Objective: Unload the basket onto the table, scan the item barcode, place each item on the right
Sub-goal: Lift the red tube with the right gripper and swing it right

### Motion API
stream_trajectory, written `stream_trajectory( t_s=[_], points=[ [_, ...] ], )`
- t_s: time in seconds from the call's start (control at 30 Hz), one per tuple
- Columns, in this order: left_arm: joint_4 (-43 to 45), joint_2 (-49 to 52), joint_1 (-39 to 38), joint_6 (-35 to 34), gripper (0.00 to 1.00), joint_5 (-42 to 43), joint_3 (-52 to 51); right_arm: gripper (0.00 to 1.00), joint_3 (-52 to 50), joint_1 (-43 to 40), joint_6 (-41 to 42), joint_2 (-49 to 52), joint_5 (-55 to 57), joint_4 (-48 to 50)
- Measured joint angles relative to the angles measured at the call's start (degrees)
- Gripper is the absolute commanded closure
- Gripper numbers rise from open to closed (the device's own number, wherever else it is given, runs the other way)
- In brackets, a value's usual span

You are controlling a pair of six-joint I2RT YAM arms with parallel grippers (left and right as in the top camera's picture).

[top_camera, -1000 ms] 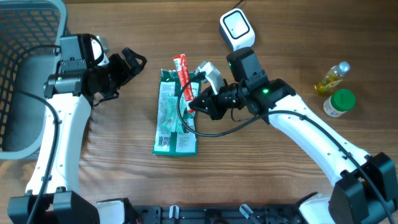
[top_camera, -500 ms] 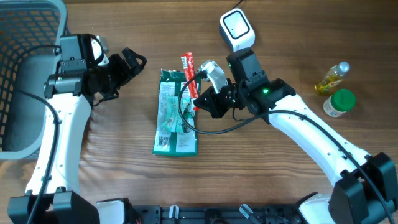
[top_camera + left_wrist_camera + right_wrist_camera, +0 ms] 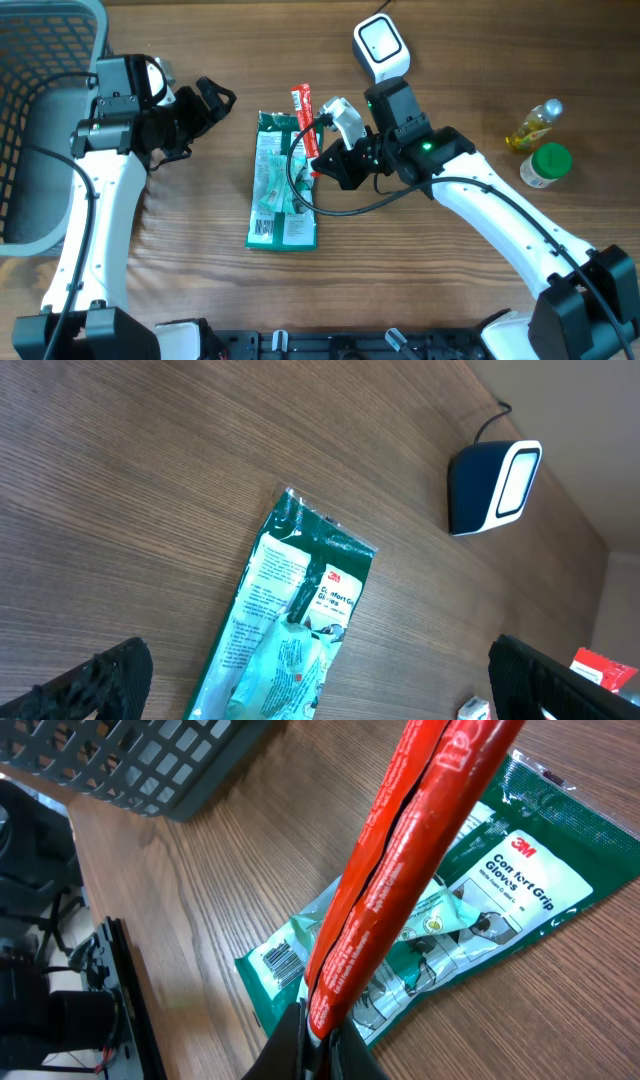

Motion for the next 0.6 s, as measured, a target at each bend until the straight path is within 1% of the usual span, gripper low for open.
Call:
stream_trajectory(
  t_s=[0.2,0.3,0.4,0.47,0.53,0.6],
  points=[
    [0.0,0.0,0.0,0.0,0.00,0.0,0.0,0.96,0.0,0.0,0.5,0.0,0.8,-0.3],
    [0.0,0.0,0.0,0.0,0.00,0.0,0.0,0.96,0.1,-0.5,1.8,0.0,4.9,-3.7],
    [0.0,0.0,0.0,0.0,0.00,0.0,0.0,0.96,3.1,-2.5,1.5,0.4,7.1,-11.8],
    [0.0,0.0,0.0,0.0,0.00,0.0,0.0,0.96,8.0,-4.6,0.2,1.0,8.6,-19.6],
    [0.0,0.0,0.0,0.0,0.00,0.0,0.0,0.96,16.6,-7.2,-1.9,1.6,11.6,-28.0],
    [-0.1,0.0,0.0,0.0,0.00,-0.2,0.0,0.96,23.6,-8.5,-3.9,1.9,15.0,-32.6]
  ],
)
